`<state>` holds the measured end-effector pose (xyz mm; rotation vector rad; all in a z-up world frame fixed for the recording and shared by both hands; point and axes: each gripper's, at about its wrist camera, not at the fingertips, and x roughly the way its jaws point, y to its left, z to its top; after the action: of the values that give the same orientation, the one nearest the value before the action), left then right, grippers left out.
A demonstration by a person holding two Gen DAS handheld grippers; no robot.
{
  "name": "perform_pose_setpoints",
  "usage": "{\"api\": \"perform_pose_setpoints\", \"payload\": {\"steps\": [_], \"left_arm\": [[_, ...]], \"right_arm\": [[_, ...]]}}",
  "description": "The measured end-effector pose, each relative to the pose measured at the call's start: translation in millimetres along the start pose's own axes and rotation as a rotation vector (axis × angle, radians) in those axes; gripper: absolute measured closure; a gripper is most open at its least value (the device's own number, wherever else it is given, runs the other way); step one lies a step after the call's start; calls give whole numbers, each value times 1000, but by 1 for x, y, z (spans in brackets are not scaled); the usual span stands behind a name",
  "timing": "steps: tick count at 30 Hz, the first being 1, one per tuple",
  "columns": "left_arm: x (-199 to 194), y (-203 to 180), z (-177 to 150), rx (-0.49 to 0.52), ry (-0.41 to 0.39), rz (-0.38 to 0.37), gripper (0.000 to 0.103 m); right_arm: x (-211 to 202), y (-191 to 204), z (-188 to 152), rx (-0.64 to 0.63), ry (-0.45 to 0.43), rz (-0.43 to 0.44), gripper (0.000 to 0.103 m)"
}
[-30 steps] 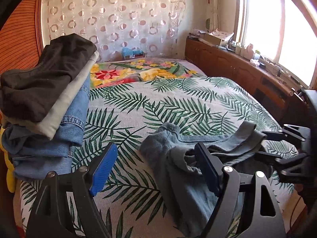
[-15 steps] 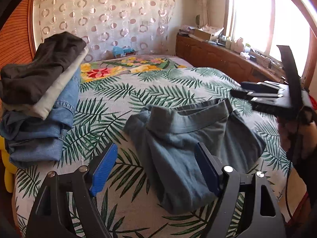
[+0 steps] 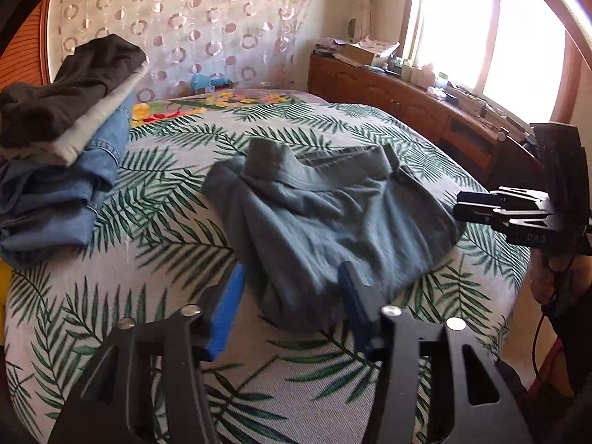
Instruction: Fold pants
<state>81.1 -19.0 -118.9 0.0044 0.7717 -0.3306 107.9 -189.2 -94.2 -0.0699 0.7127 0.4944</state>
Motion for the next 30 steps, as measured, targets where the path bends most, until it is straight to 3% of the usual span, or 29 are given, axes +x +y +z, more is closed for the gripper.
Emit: {"api": "perform_pose_setpoints", "payload": {"steps": [5, 9, 14, 19, 20, 21, 30], "left_arm": [[1, -9, -9, 18, 16, -38, 69], [6, -9, -11, 19, 33, -28, 70], [10, -4, -13, 4, 47, -18, 70], [10, -5, -14, 2, 43, -18, 70], [10, -5, -14, 4, 41, -22, 74], [10, -5, -14, 7, 41, -45, 84], [-10, -11, -11, 15, 0, -85, 91]], "right_arm": [[-7, -2, -16, 11, 13, 31, 67], [-6, 0, -17, 9, 34, 48, 74], [-9, 0, -16, -6, 31, 54, 98], [-23, -8, -21, 18, -6, 21, 101], [-19, -8, -24, 14, 12, 26, 101], [-18, -4, -26, 1, 22, 17, 101], [-27, 0, -24, -3, 5, 19, 101]]}}
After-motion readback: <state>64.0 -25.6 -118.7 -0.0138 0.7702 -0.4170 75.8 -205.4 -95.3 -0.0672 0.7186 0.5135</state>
